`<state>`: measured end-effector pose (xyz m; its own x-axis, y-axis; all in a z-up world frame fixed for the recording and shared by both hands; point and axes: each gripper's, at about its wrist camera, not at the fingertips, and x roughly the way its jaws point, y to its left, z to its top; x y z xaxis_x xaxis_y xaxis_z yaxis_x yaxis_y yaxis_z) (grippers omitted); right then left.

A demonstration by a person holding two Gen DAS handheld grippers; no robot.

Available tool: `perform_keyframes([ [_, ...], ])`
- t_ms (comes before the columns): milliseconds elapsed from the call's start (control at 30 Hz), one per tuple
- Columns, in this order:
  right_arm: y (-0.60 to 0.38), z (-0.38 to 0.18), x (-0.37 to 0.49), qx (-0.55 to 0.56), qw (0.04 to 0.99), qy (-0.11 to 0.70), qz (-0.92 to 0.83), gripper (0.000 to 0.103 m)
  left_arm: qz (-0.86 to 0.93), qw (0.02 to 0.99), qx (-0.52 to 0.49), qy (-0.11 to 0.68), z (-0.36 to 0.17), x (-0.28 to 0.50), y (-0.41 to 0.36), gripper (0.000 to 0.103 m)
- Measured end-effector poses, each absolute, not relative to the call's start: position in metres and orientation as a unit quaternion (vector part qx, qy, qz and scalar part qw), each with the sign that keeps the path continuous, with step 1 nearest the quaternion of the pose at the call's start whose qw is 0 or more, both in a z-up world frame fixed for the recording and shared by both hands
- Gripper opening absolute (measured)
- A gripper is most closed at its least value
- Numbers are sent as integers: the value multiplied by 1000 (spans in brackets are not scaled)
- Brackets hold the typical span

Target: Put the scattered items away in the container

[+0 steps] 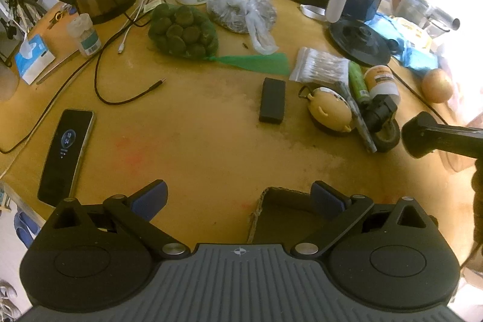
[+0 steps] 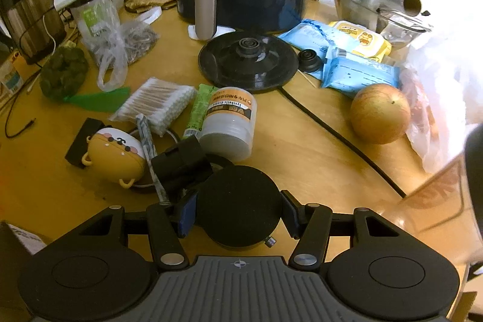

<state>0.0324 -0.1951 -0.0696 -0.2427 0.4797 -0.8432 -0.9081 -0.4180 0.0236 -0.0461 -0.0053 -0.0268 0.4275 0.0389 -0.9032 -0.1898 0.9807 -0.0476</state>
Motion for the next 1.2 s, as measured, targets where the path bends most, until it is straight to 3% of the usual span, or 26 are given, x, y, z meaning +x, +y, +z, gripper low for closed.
perform_keyframes([
  [600, -236, -23, 73, -342, 504, 288, 739, 60, 42, 850, -27, 524, -15, -35, -18, 103],
  [1200, -267, -14, 108, -312, 547, 317, 709, 60, 16, 856, 13, 517, -9, -15, -24, 103],
])
